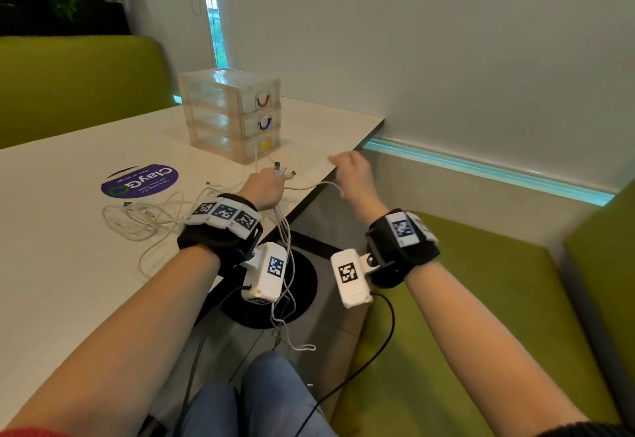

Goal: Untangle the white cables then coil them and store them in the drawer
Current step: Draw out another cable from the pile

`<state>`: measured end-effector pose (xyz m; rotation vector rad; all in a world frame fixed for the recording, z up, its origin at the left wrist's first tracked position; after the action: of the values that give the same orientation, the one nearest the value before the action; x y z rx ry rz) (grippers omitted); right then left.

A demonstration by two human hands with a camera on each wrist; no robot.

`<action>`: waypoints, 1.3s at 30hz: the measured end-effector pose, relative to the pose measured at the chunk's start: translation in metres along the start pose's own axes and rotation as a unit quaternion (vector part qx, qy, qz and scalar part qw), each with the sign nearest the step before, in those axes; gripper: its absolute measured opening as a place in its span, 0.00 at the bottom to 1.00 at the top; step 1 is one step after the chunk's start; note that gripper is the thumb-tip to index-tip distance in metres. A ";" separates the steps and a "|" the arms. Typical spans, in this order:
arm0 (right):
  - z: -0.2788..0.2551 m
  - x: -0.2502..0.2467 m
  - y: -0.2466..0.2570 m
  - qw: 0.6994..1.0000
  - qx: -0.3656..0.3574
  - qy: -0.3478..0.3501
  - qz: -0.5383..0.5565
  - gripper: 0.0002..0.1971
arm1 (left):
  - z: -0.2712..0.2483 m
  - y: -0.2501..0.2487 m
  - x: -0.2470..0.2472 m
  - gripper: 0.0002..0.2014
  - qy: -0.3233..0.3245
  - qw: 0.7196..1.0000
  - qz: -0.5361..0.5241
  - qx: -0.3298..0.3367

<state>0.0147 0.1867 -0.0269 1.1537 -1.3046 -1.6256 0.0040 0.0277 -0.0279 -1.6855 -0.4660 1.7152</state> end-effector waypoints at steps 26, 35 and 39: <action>-0.001 -0.072 -0.009 0.937 -0.118 -0.204 -0.260 0.14 | -0.005 0.006 -0.007 0.19 0.077 0.979 0.188 -0.029; -0.027 -0.005 -0.014 0.986 -0.134 0.040 -0.092 0.08 | -0.012 0.003 -0.010 0.20 0.088 0.979 0.182 -0.015; -0.024 0.030 -0.025 0.957 -0.082 0.145 -0.239 0.09 | -0.014 0.001 -0.010 0.21 0.083 0.981 0.173 -0.013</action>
<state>0.0280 0.1566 -0.0591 1.6162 -0.7202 -1.7697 0.0168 0.0172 -0.0228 -1.9994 -0.1231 1.7904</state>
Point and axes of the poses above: each hand's wrist, its own z-axis towards the middle knuckle, its own x-axis out of the palm, y = z × x, the point moved 2 cm from there along z, towards the middle knuckle, and after that the axes turned 12 degrees about x, right-handed, at the moved point
